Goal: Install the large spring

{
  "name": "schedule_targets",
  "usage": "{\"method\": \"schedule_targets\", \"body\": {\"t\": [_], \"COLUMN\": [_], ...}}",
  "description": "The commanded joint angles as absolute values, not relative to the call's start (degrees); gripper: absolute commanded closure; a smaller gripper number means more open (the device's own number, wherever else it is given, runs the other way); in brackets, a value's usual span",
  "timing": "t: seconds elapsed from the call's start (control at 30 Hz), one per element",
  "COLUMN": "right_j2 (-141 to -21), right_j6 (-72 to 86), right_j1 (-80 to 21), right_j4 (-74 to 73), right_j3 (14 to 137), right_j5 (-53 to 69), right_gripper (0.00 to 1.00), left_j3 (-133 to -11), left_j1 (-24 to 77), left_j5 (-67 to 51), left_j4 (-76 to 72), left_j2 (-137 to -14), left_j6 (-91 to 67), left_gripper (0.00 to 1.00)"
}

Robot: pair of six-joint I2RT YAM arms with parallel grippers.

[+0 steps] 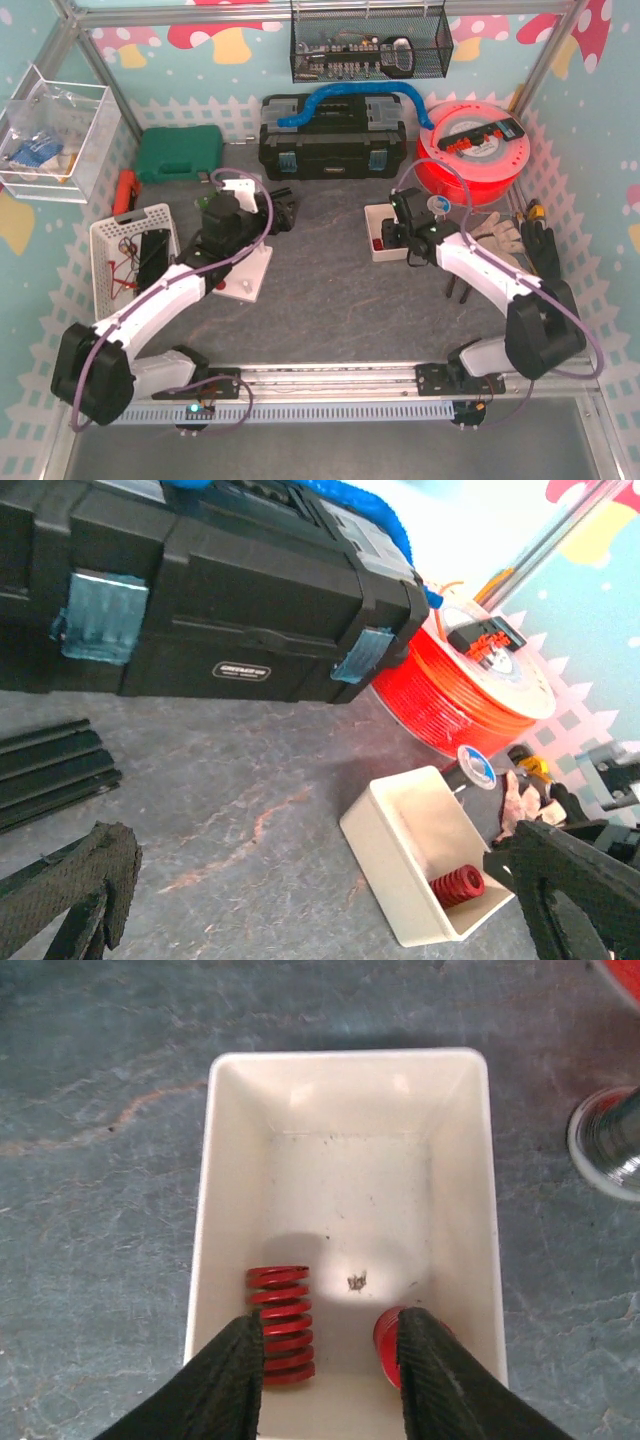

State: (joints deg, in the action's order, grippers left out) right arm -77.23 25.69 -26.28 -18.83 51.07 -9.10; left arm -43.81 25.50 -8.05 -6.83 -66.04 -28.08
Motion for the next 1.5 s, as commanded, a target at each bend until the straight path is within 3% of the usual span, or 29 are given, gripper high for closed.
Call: {"method": "schedule_targets", "body": {"t": [0.0,0.27,0.5,1.07,1.47], "right_j2": [-82.6,-90.6,-92.2,-100.8,-100.1], "right_j6": [25.6,27.5,28.9,28.3,27.2], "right_j1": [-25.5,-25.4,-25.3,-24.6,-23.9], "right_j4": [-26.5,-34.6,-36.9,-31.1,-29.7], "right_j3": [56.2,62.4,62.4,64.1,66.0], "right_j5": [-10.0,-13.2,-14.1,-10.4,-11.4], "right_gripper": [0.64,0.65,0.56,0.53,0.5], "left_j3": [-41.5,-40.2,-39.3,-38.5,-38.5], "left_j1": [27.2,27.2,27.2,27.4,27.4], "left_j5": [-6.0,-4.8,-4.1,-2.9,-2.7], "left_j4": [-16.5,-16.4,-16.5,-16.7,-16.7], "left_j2": [-70.4,-73.9,-71.4,-68.9,-69.1], "left_j6": [-27.1,-26.7,-26.5,-26.4,-26.3], "left_gripper": [0.01,0.01,0.01,0.01,0.01]}}
